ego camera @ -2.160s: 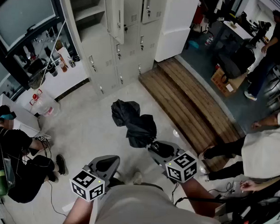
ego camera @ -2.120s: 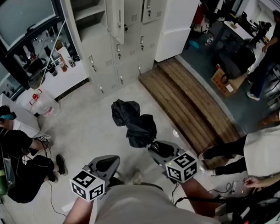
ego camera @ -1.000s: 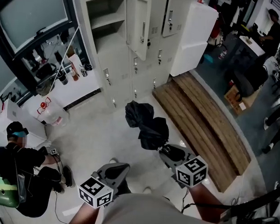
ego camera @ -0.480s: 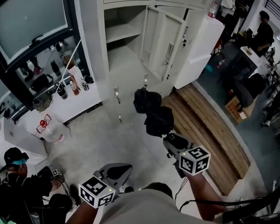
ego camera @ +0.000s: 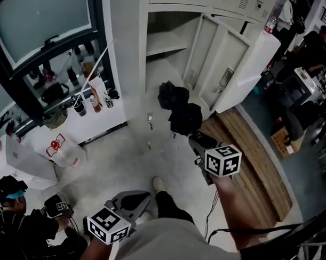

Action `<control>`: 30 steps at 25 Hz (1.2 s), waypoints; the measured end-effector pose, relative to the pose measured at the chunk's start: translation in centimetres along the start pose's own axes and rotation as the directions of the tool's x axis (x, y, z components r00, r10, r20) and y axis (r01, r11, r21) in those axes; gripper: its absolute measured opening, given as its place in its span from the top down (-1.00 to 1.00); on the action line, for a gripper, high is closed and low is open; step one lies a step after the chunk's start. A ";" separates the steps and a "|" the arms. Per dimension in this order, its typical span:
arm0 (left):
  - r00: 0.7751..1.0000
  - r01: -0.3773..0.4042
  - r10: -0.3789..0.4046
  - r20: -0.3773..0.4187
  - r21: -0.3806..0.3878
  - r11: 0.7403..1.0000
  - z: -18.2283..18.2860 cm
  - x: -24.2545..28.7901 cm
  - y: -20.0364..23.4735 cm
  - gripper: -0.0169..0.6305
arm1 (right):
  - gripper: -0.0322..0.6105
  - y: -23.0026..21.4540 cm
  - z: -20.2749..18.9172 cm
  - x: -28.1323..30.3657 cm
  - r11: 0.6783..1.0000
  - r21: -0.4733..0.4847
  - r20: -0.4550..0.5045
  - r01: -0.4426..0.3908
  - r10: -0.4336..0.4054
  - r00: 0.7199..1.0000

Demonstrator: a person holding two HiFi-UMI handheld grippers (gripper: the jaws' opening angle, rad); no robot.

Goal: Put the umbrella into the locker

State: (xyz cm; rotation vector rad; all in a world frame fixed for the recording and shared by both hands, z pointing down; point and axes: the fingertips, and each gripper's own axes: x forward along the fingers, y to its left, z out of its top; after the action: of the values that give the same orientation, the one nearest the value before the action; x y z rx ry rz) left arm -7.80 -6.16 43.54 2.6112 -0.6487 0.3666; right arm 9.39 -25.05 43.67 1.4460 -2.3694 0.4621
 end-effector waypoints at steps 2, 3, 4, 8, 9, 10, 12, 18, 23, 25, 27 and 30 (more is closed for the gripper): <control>1.000 -0.029 0.029 0.005 -0.010 1.000 1.1 0.5 2.3 0.92 | 0.42 -1.2 1.7 3.2 1.000 0.005 0.009 -0.004 0.004 1.000; 0.999 -0.043 0.043 0.007 -0.014 0.999 1.8 0.8 3.4 0.92 | 0.42 -1.9 2.6 4.9 1.000 0.008 0.012 -0.006 0.006 1.000; 0.998 -0.057 0.057 0.009 -0.014 0.998 2.6 1.1 4.5 0.92 | 0.42 -2.5 3.5 6.5 1.000 0.008 0.014 -0.008 0.008 1.000; 0.996 -0.087 0.087 0.014 0.002 0.996 6.4 2.8 8.2 0.92 | 0.42 -4.8 6.9 12.6 1.000 -0.003 0.008 -0.022 0.022 1.000; 0.996 -0.093 0.092 0.016 0.004 0.996 7.4 3.4 9.1 0.92 | 0.42 -5.4 7.7 14.0 1.000 -0.008 0.007 -0.025 0.025 1.000; 0.995 -0.099 0.099 0.017 0.005 0.995 8.2 3.9 10.0 0.92 | 0.42 -5.9 8.4 15.3 1.000 -0.012 0.006 -0.027 0.027 1.000; 0.994 -0.109 0.109 0.022 0.001 0.994 9.8 5.2 11.7 0.92 | 0.42 -7.0 9.9 18.0 0.999 -0.018 0.003 -0.035 0.035 0.999; 0.990 -0.136 0.136 0.021 -0.009 0.991 12.8 8.4 15.5 0.92 | 0.42 -9.6 13.2 25.7 0.998 -0.036 0.002 -0.053 0.053 0.999; 0.979 -0.201 0.201 0.036 -0.022 0.979 13.9 8.9 18.4 0.92 | 0.42 -10.3 14.1 31.1 0.997 -0.043 -0.008 -0.065 0.065 0.998; 0.975 -0.220 0.221 0.039 -0.030 0.975 14.2 9.0 19.3 0.92 | 0.42 -10.8 14.2 32.8 0.998 -0.040 -0.019 -0.057 0.056 0.998; 0.970 -0.238 0.239 0.039 -0.039 0.971 14.4 9.1 20.2 0.92 | 0.42 -11.2 14.3 34.5 0.998 -0.042 -0.032 -0.052 0.051 0.998; 0.962 -0.269 0.271 0.039 -0.055 0.962 14.8 9.2 21.4 0.92 | 0.42 -11.5 14.5 36.9 0.998 -0.042 -0.043 -0.056 0.054 0.998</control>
State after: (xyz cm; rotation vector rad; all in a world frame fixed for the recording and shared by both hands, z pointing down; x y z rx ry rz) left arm -8.32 -33.66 40.99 2.4939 -1.0222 0.3674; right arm 2.20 -65.46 47.93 1.3423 -2.3762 0.4479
